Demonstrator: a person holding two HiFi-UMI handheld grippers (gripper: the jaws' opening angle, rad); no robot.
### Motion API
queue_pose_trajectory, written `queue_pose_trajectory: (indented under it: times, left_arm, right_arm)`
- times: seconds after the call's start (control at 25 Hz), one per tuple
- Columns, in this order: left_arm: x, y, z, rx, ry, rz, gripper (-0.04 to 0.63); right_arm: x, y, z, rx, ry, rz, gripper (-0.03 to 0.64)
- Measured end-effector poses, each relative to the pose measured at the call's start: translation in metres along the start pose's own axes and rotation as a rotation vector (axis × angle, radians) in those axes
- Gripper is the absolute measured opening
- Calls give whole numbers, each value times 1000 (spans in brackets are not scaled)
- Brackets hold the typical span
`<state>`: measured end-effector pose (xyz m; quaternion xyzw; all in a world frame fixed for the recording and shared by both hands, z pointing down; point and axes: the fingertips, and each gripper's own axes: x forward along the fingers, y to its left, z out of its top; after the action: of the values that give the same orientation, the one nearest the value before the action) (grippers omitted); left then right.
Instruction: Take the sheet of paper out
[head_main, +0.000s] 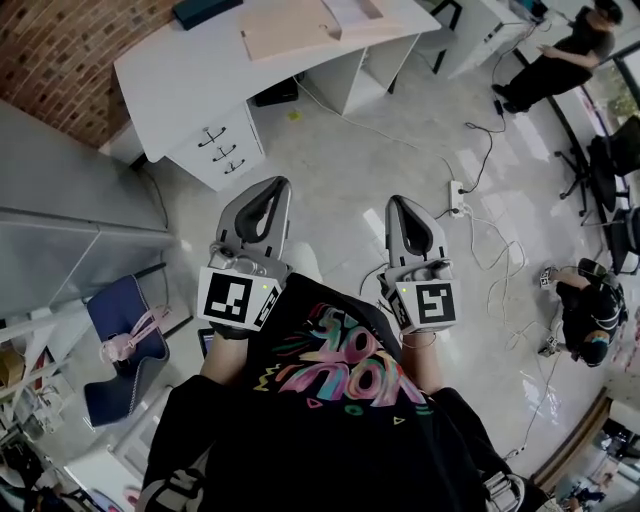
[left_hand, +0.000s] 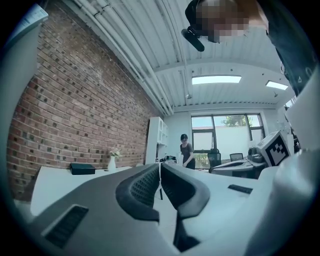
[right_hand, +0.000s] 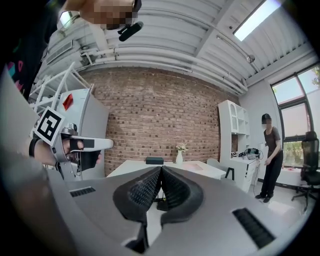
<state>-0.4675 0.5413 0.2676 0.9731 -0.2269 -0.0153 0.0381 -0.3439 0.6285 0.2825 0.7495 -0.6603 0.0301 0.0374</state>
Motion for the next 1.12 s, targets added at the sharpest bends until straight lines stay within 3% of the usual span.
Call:
queue_pose_trajectory:
  times: [0.32,0.88,1.12]
  left_arm:
    - [72,26,-22,-6,31,1,31]
    - [321,185,-31,-15,63,-13,31]
    - [372,231,-21,-7,43,-32,31]
  right_arm:
    - [50,-55,-29,8,64,-18,20]
    - [309,-179,-20,21,102,-25,20]
    - [373,-202,-12,10,97,-66,20]
